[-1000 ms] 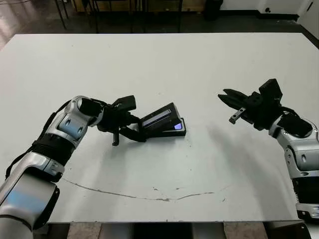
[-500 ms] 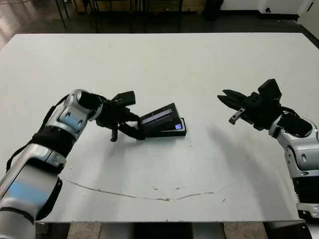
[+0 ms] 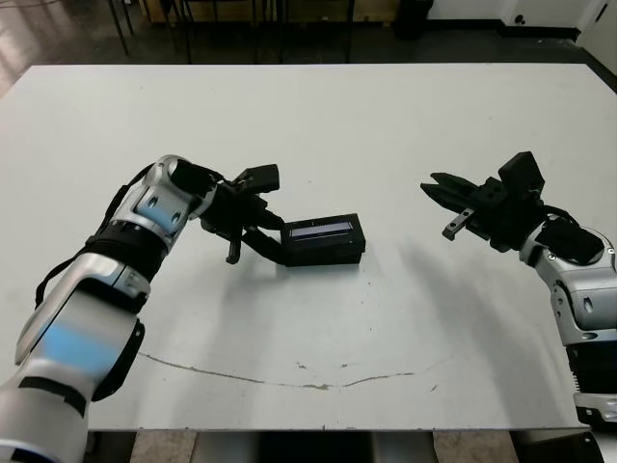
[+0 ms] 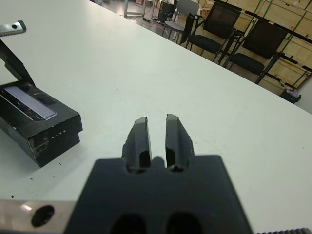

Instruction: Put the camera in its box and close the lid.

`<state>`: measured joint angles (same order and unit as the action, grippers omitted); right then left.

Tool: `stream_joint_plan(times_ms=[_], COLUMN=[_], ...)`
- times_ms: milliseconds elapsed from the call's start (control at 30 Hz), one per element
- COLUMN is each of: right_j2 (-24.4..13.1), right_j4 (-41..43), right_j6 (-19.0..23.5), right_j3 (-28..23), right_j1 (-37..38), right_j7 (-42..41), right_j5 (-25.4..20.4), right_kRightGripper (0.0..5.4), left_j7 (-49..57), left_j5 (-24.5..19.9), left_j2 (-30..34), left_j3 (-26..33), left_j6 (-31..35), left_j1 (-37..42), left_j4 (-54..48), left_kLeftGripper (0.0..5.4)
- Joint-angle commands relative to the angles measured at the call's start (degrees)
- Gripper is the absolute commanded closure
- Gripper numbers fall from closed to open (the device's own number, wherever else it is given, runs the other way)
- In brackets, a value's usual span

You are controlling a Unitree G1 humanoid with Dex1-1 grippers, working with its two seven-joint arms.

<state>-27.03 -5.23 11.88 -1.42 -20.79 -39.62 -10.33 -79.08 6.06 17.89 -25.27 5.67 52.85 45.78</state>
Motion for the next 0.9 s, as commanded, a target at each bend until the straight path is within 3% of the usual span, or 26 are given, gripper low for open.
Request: stream_joint_plan(times_ms=[33,467,700,900], right_j2=[-0.73,-0.51,-0.16,-0.07], right_j4=[0.06,0.18,-0.21,0.73], right_j6=[1.45,1.3,0.14,2.02], right_j3=[-0.29,0.15,0.18,-0.04], right_j1=[0.96,0.98,0.97,1.34], right_j7=[0.06,0.72,0.68,1.11], right_j5=[-0.23,0.18,0.1,-0.48], right_kRightGripper=[5.4,5.4,5.4,5.4], left_j7=[-0.96,-2.6,0.77,3.43], left_j5=[1.61,1.83,1.77,-0.48], left_j2=[-1.03,0.13,-0.83,-1.75], left_j3=[-1.72,-2.98,-1.58,1.38], left_j6=[0.48,1.64,6.24,5.61], left_j1=[-0.45,-3.86,-4.52,-6.12], left_j4=[0.35,-4.09,-6.69,-10.2], left_kLeftGripper=[4.66,4.66,4.66,4.66])
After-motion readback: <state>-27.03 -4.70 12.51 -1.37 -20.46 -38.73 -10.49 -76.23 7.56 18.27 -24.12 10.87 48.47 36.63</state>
